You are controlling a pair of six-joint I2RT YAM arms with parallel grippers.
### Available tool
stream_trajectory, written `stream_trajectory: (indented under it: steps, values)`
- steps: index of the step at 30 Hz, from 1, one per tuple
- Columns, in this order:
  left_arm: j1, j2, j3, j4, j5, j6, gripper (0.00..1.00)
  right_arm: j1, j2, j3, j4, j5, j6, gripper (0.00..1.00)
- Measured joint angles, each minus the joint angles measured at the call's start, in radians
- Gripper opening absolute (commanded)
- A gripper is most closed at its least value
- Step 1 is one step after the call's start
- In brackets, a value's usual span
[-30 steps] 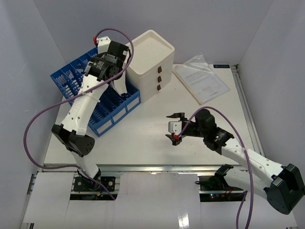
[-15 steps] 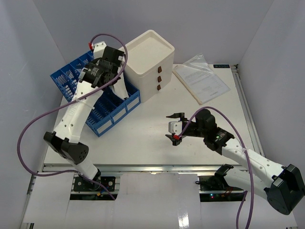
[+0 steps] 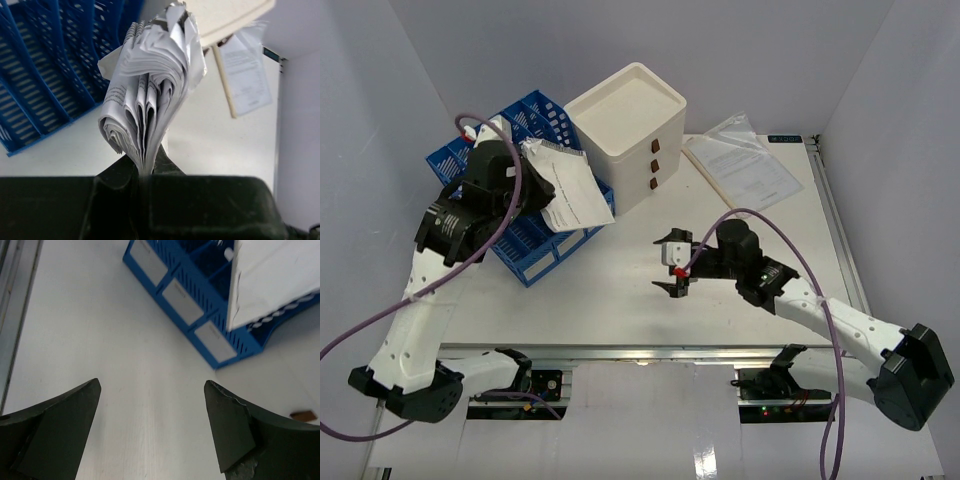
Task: Organize the desk
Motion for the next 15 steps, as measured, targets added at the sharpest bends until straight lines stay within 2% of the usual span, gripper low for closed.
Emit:
stream_trajectory:
  steps: [3,6,9,12,15]
  values:
    - [0.000,-0.065,-0.034,0.009,0.062,-0.032,0.00,0.107,0.083,0.146,0.006,0.097,0.060,0.90]
    - [0.000,-0.091,-0.055,0.022,0.097,-0.071,0.00,0.302,0.189,0.307,0.096,0.292,0.086,0.90]
    - [0.000,-0.086,-0.064,0.024,0.111,-0.111,0.00,0.473,0.268,0.374,0.226,0.515,0.055,0.90]
    - [0.000,-0.065,-0.068,0.022,0.119,-0.137,0.00,0.551,0.322,0.378,0.316,0.694,-0.010,0.90]
    - [0.000,-0.047,-0.071,0.022,0.130,-0.157,0.00,0.579,0.378,0.361,0.453,0.841,-0.110,0.91]
